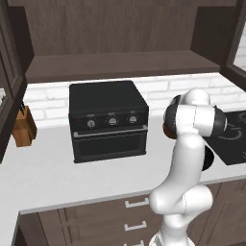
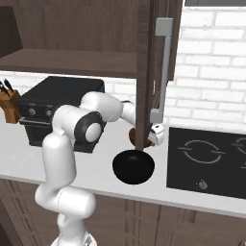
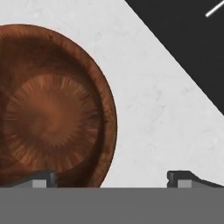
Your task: Pick up the bowls on the counter and stack them on top of one another in the open cabinet. Place the smaller bowl on top of the larger bowl.
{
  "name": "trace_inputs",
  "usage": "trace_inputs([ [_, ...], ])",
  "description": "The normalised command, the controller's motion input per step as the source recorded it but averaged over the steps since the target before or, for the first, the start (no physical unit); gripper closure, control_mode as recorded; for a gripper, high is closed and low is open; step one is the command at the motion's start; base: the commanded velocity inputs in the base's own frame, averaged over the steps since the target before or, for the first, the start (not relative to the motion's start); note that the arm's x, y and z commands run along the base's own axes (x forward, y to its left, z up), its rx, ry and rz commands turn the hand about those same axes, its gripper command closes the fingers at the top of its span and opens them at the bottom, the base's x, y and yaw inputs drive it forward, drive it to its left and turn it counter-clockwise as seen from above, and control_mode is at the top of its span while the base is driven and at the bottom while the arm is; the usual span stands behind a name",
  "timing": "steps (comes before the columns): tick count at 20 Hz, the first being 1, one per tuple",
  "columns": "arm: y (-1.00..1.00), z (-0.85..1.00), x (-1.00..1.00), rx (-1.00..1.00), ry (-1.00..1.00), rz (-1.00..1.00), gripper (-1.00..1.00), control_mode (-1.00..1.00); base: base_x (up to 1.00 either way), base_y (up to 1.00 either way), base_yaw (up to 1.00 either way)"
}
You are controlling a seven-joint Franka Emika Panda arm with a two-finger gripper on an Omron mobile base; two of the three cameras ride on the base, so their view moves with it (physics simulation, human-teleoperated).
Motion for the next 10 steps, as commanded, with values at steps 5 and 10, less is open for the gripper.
trace_inputs([
  [5, 0.0, -0.17, 0.34, 0.01, -0.06, 0.0, -1.0, -1.0, 0.0, 0.0, 0.0],
  [10, -0.11, -0.12, 0.27, 0.01, -0.02, 0.0, -1.0, -1.0, 0.0, 0.0, 0.0],
])
